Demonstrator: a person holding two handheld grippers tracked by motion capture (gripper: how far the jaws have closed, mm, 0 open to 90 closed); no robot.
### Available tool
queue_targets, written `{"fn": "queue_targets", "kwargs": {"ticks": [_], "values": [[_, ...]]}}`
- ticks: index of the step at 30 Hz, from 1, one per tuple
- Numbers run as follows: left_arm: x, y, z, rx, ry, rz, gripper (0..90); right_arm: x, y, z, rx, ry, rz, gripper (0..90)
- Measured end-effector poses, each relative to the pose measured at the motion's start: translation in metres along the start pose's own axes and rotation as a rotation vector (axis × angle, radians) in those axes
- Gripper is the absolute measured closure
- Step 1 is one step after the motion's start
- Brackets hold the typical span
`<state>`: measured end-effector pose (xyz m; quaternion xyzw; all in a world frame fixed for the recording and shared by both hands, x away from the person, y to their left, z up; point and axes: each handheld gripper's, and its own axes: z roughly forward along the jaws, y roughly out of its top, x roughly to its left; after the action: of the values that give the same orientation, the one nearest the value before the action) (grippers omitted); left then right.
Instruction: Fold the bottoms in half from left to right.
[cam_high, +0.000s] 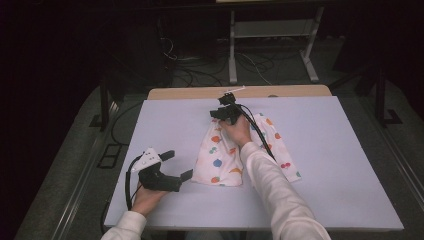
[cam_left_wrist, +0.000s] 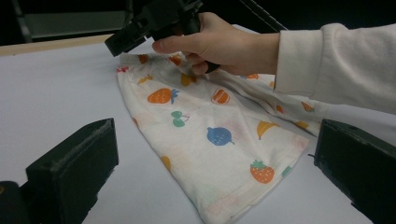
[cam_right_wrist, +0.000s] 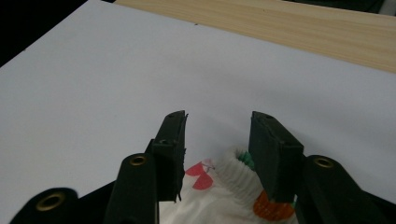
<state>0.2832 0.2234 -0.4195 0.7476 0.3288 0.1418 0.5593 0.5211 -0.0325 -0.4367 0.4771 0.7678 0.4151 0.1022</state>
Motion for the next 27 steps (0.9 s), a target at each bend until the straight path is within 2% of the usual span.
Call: {"fn": "queue_targets", "kwargs": {"ticks": [5, 16, 20, 27], "values": [[0.0002, 0.0, 0.0, -0.001, 0.0, -0.001, 0.0, 0.0013, -0.0017, 0.0027, 0.003, -0.025, 0.006, 57.2], [0.0002, 0.0, 0.0001, -0.002, -0.001, -0.001, 0.0, 0.004, -0.0058, 0.008, 0.021, -0.09, 0.031, 70.3], [0.0004, 0.0, 0.0004, 0.0, -0.001, -0.003, 0.0, 0.004, -0.0072, 0.0094, 0.03, -0.114, 0.016, 73.2], [0.0005, 0.0, 0.0014, 0.004, 0.0, -0.002, 0.0, 0.0046, -0.0072, 0.0097, 0.035, -0.124, 0.013, 79.9]]}}
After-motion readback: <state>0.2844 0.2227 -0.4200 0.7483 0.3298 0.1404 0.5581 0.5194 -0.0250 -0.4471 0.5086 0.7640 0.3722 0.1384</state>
